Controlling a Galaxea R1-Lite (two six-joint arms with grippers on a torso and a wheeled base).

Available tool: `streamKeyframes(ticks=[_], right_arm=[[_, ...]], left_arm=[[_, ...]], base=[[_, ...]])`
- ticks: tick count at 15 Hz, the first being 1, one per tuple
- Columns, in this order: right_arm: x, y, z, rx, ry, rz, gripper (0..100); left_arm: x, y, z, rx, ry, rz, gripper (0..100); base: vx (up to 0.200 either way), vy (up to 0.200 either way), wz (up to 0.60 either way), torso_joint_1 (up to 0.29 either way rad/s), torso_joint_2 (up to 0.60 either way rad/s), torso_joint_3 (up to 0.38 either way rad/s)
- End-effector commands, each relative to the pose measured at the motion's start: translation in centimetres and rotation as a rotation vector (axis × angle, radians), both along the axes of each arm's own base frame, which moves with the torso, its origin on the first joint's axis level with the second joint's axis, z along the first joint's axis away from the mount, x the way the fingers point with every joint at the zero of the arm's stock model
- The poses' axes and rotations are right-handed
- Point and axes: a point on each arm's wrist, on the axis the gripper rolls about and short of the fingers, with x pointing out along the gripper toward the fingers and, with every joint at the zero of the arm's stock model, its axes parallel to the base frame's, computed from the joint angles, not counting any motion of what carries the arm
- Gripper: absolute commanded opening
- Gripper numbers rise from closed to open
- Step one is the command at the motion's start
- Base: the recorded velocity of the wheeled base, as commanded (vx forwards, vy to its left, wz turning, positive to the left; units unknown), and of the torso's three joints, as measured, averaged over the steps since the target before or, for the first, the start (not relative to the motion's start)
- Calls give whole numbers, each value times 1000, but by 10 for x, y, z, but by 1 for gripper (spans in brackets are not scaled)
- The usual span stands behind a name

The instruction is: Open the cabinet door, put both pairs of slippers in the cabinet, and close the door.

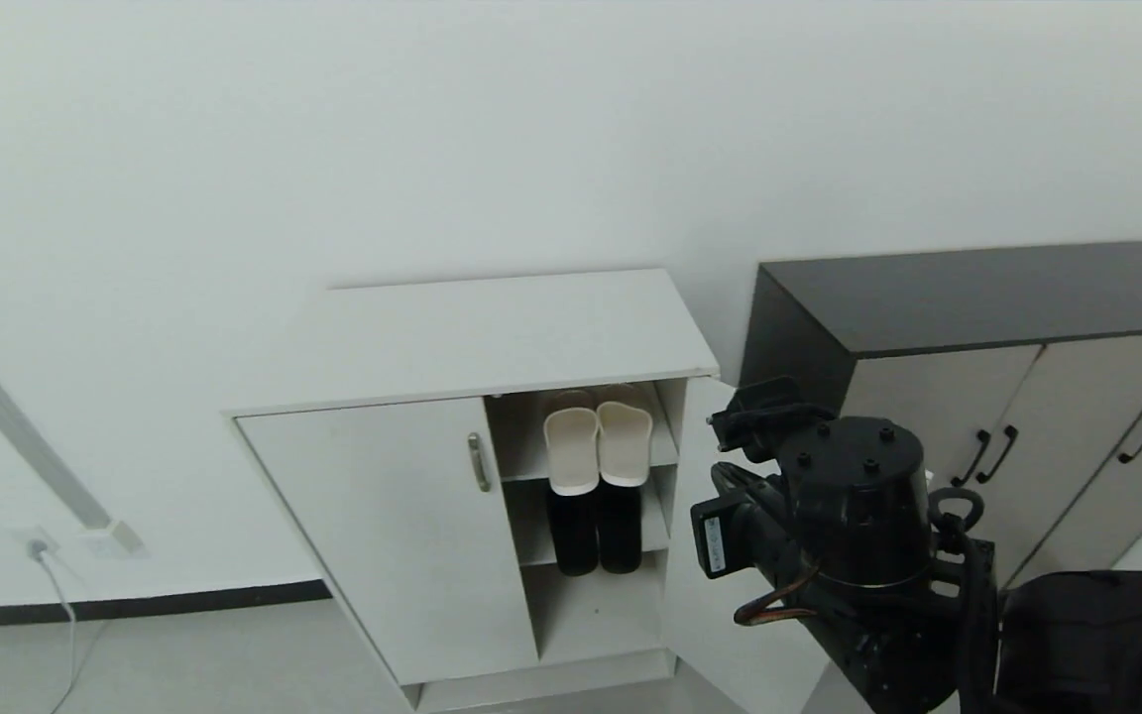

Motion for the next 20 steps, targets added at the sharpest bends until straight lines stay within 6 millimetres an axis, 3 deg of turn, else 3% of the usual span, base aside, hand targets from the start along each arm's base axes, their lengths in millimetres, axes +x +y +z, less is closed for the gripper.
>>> streamKeyframes(ticks=[1,7,14,20], right_arm=[[0,1,0,0,0,1,0],[16,-10,4,13,-28,-56,0],[29,-17,12,32,-49,-99,0],[103,-43,27,105,19,-225,0]], left_arm=[[0,0,0,-1,-1,-1,0],[0,0,0,-1,-1,-1,0],[0,0,0,-1,-1,-1,0],[0,0,0,-1,-1,-1,0]], base=[[0,0,0,0,0,0],[0,0,0,0,0,0],[-171,0,0,1,1,1],[0,0,0,0,0,0]])
